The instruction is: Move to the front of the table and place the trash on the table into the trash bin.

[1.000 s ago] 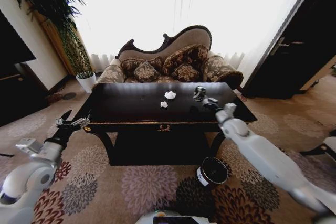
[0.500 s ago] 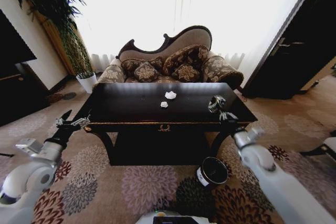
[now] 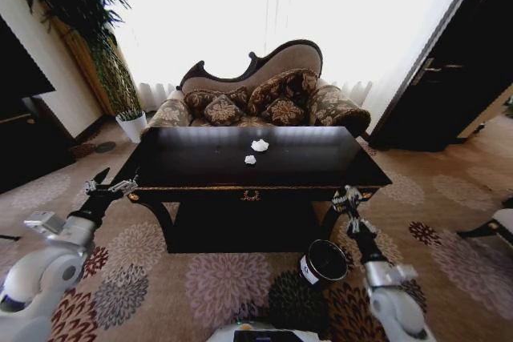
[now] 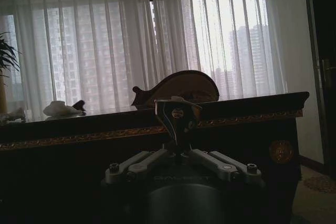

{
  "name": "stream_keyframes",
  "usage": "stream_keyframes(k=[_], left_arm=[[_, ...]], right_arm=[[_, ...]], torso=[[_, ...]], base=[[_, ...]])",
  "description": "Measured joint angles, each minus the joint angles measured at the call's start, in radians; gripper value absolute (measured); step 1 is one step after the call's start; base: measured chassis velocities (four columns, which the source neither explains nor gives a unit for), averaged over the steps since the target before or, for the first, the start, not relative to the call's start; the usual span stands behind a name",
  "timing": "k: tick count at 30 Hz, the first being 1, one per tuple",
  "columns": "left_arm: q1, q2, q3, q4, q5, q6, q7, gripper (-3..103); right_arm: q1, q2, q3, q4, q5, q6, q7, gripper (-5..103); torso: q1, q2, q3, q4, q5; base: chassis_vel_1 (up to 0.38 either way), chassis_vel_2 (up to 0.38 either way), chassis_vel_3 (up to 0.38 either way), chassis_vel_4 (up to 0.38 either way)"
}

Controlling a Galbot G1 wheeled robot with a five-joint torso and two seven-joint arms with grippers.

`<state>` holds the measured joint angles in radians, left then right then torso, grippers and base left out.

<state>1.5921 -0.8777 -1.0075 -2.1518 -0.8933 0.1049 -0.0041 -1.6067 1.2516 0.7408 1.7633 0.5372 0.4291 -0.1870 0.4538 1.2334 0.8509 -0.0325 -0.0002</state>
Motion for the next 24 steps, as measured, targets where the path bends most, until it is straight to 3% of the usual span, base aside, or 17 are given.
stream_keyframes(k=[6,9,24], left_arm=[[0.0,0.0,0.0,0.0,0.0,0.0,0.0,100],[0.0,0.0,0.0,0.0,0.0,0.0,0.0,100],[0.0,0.0,0.0,0.0,0.0,0.0,0.0,100]], right_arm=[[0.028,0.008,-0.029,-0.121,-0.056,0.065,-0.003,0],[0.08,0.014,-0.069,-0.281,-0.137,0.134,0.002,0],[0.247,-0.035,-0.15,-0.777,-0.24,0.195,0.039,0]], torso=[[0.0,0.0,0.0,0.0001,0.0003],[0.0,0.0,0.0,0.0002,0.0001],[0.0,0.0,0.0,-0.0002,0.0004]], base=[[0.0,0.0,0.0,0.0],[0.0,0.0,0.0,0.0],[0.0,0.0,0.0,0.0]])
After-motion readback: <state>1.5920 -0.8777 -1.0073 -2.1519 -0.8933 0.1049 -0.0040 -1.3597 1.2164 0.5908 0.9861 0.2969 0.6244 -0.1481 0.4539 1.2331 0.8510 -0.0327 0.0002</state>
